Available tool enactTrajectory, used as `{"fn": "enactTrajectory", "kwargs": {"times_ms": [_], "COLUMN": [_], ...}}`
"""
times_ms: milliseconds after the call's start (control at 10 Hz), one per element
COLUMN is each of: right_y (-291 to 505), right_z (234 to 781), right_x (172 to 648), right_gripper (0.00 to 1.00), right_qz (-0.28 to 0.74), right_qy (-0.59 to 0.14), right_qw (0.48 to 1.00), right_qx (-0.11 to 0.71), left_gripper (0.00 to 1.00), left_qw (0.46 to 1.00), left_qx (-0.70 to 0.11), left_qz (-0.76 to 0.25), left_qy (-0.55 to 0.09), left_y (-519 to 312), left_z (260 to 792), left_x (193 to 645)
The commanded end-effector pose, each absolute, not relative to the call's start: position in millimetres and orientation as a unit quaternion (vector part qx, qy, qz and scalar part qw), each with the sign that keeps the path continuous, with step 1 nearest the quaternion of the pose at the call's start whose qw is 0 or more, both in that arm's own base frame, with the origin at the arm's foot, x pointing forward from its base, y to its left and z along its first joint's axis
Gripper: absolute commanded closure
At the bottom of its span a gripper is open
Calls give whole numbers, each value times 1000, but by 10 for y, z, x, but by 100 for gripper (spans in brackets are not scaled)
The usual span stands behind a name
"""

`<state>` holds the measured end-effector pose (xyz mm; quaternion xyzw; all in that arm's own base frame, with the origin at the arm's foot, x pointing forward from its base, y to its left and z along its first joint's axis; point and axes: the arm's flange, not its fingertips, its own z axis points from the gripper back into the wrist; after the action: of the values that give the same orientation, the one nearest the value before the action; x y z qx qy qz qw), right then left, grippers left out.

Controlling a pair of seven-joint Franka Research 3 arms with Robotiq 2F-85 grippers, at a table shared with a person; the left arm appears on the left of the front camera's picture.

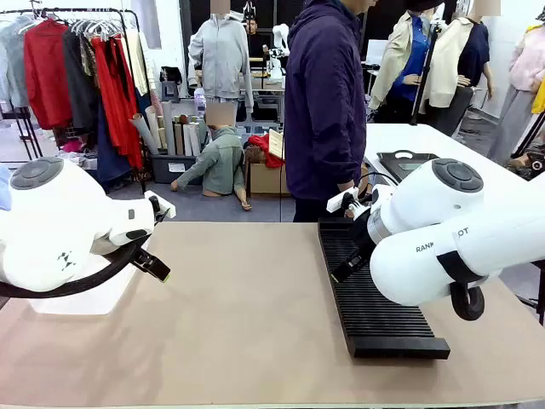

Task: Sort PCBs into racks and boxes based on the side picked up.
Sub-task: Pick up the Blank PCB handed by the Human.

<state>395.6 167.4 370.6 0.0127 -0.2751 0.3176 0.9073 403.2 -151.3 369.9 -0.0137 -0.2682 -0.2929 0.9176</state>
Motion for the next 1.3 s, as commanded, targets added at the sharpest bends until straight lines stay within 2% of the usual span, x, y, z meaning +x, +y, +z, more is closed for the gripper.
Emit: {"fn": "enactTrajectory", "kwargs": {"times_ms": [0,1000,1200], "right_y": [1675,1675,1572], "right_z": [3706,3706,3877], "right_x": [3956,3955,3987], "right_gripper": [0,0,0], "right_qz": [318,318,309], "right_qy": [-275,-275,-271], "right_qw": [907,907,911], "right_qx": [13,13,37], "left_gripper": [0,0,0], "left_qw": [918,918,922], "left_qx": [-14,-14,-11], "left_qz": [-293,-293,-287], "left_qy": [-268,-268,-260], "left_y": [-1513,-1513,-1529], "left_z": [3701,3699,3819], "left_x": [4032,4032,4058]}}
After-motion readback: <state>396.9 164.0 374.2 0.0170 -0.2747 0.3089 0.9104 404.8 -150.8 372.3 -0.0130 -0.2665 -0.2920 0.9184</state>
